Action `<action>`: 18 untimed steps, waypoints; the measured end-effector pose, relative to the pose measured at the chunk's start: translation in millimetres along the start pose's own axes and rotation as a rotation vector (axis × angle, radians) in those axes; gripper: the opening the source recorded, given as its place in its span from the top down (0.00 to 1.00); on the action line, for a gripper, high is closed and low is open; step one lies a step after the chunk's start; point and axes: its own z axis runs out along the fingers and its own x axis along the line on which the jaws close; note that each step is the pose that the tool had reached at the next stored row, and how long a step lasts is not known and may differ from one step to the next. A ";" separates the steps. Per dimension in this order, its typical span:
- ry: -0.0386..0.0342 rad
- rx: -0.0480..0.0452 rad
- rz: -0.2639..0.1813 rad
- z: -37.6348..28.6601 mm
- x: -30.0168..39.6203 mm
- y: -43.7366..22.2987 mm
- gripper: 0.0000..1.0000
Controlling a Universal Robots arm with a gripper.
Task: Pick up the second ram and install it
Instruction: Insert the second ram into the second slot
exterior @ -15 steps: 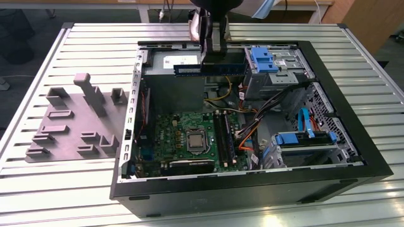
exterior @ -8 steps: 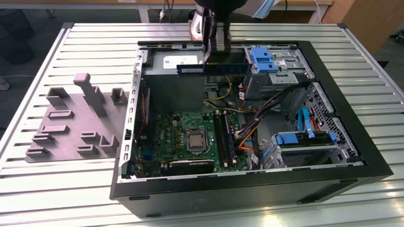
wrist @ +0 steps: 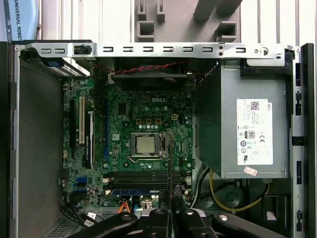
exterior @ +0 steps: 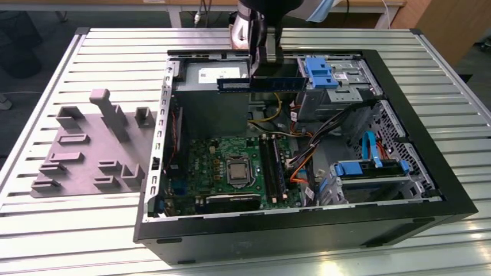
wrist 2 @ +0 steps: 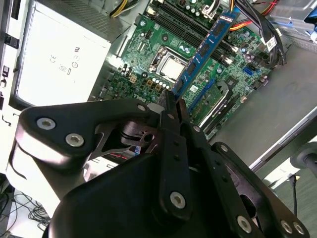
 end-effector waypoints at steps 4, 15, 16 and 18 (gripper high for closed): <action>0.0000 0.0000 0.000 0.0 0.0 -0.1 0.86; -0.0007 0.0005 0.030 0.0 0.0 -0.3 0.86; -0.0009 0.0006 0.036 0.0 0.0 -0.3 0.86; -0.0012 0.0008 0.050 0.0 0.0 -0.3 0.86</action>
